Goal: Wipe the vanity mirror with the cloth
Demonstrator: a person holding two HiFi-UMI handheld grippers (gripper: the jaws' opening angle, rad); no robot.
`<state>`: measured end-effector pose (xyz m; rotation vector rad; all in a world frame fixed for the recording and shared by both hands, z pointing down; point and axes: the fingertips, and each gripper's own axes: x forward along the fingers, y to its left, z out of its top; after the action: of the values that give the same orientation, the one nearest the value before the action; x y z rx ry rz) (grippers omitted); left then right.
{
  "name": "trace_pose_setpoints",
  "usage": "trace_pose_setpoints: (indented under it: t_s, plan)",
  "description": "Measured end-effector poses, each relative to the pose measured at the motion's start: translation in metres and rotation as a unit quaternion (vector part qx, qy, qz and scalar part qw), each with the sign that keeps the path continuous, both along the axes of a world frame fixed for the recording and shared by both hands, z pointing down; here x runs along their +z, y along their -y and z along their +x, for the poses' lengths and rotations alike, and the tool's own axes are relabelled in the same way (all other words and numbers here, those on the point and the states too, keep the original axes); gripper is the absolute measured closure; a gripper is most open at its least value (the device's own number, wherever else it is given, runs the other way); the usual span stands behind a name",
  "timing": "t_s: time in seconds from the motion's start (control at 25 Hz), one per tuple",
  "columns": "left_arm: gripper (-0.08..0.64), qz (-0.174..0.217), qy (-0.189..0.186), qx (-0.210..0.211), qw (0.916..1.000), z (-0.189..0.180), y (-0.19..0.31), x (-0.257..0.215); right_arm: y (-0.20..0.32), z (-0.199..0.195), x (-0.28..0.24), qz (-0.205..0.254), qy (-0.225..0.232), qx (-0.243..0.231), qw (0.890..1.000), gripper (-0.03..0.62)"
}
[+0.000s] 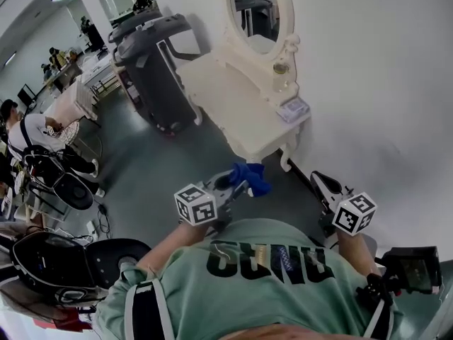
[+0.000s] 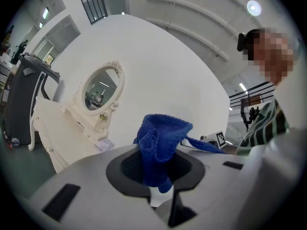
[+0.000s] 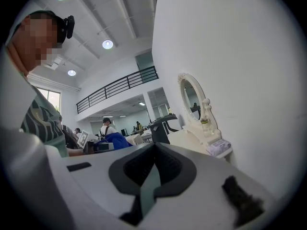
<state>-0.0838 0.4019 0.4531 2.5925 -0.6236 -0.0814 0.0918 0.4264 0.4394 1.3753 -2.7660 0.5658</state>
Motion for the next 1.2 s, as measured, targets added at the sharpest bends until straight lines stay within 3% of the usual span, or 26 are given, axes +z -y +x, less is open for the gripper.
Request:
trace_pose_setpoints:
  t_s: [0.32,0.84,1.0,1.2]
  plan:
    - [0.476,-0.015,-0.022,0.016,0.9995,-0.021,0.075,0.019,0.068,-0.028,0.014,-0.012,-0.014,0.008,1.000,0.580]
    - [0.476,0.005,-0.040,0.078,0.9961,-0.109,0.301,-0.006,0.273,-0.123,-0.026,0.007,-0.042,0.060,0.997,0.580]
    - [0.476,0.000,-0.038,0.089,0.9953,-0.104,0.346,-0.003,0.311,-0.123,-0.021,-0.010,-0.049,0.065,0.997,0.580]
    - [0.476,-0.010,-0.036,0.083,0.9959,-0.077,0.387,0.008,0.349,-0.086,-0.013,-0.016,-0.056,0.073,0.996,0.580]
